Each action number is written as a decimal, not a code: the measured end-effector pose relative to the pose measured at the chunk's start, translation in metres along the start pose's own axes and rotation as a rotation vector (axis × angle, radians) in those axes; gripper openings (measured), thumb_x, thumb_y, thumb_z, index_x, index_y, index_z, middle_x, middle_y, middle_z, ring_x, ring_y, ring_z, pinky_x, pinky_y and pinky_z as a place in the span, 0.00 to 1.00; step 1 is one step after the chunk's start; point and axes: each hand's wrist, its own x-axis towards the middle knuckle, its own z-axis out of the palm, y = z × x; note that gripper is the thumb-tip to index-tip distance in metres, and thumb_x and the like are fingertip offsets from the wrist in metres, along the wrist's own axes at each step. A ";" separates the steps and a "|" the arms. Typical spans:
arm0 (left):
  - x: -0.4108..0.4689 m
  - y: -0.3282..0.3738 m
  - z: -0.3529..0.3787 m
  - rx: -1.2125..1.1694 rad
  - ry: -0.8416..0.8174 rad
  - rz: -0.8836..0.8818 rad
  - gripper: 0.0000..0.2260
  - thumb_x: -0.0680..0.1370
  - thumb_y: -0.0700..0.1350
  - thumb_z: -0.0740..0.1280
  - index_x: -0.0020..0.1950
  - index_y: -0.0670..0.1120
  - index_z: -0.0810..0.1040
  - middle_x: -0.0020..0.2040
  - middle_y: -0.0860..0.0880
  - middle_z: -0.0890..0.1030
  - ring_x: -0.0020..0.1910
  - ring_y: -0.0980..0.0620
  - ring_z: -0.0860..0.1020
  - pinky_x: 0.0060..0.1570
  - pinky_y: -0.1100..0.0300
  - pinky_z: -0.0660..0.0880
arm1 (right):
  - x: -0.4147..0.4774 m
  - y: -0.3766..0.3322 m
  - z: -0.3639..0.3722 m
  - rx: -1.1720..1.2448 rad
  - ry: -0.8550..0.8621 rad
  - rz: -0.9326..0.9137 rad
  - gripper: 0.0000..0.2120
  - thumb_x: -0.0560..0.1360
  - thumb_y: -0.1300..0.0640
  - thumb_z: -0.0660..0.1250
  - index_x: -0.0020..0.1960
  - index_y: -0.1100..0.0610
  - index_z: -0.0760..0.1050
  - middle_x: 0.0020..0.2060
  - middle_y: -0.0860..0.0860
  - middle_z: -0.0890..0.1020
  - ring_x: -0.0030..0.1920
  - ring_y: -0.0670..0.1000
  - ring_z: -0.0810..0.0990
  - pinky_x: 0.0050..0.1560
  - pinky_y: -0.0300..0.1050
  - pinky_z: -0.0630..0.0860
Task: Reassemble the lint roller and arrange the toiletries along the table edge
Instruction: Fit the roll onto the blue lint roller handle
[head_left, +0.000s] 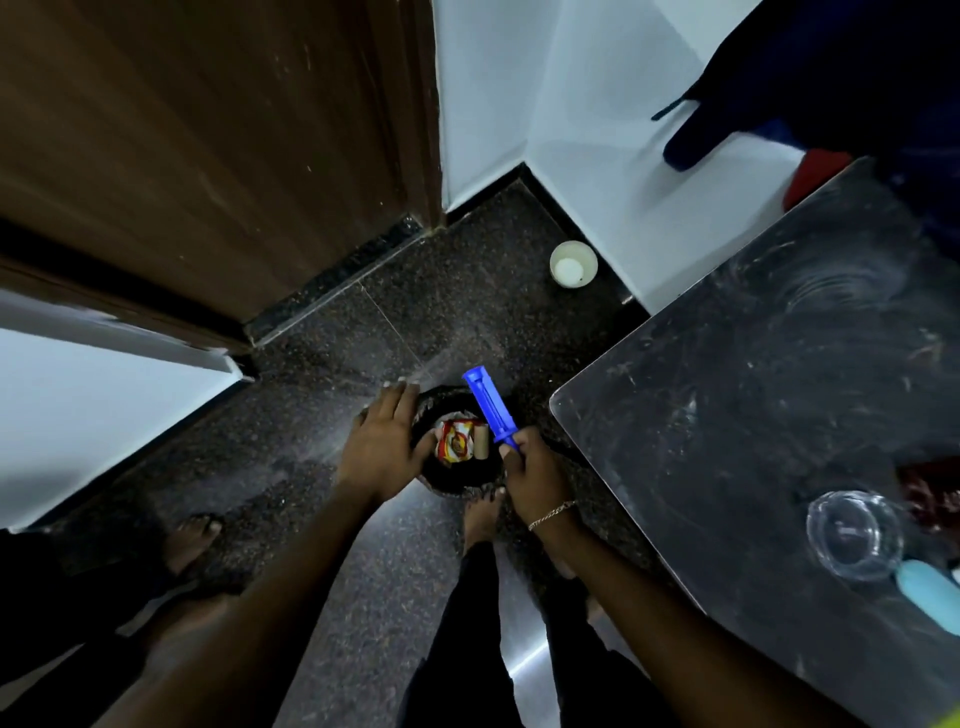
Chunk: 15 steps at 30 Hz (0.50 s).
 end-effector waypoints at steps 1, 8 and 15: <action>-0.006 0.004 -0.009 0.014 0.018 0.021 0.35 0.82 0.64 0.57 0.84 0.48 0.56 0.84 0.46 0.59 0.83 0.44 0.58 0.78 0.43 0.63 | -0.004 -0.004 -0.005 0.009 0.010 -0.019 0.05 0.79 0.60 0.64 0.53 0.60 0.73 0.45 0.57 0.82 0.43 0.54 0.78 0.41 0.40 0.65; -0.041 0.033 -0.061 0.048 0.145 0.092 0.35 0.82 0.65 0.55 0.84 0.49 0.53 0.85 0.48 0.54 0.85 0.48 0.51 0.81 0.44 0.57 | -0.040 -0.034 -0.039 0.072 0.069 -0.093 0.05 0.78 0.57 0.64 0.53 0.57 0.74 0.44 0.54 0.83 0.44 0.56 0.80 0.46 0.48 0.75; -0.073 0.072 -0.100 0.099 0.226 0.194 0.36 0.81 0.67 0.52 0.84 0.52 0.50 0.85 0.50 0.51 0.85 0.49 0.48 0.82 0.43 0.56 | -0.083 -0.042 -0.086 0.173 0.170 -0.161 0.02 0.80 0.55 0.63 0.49 0.50 0.71 0.38 0.48 0.78 0.38 0.50 0.76 0.44 0.49 0.76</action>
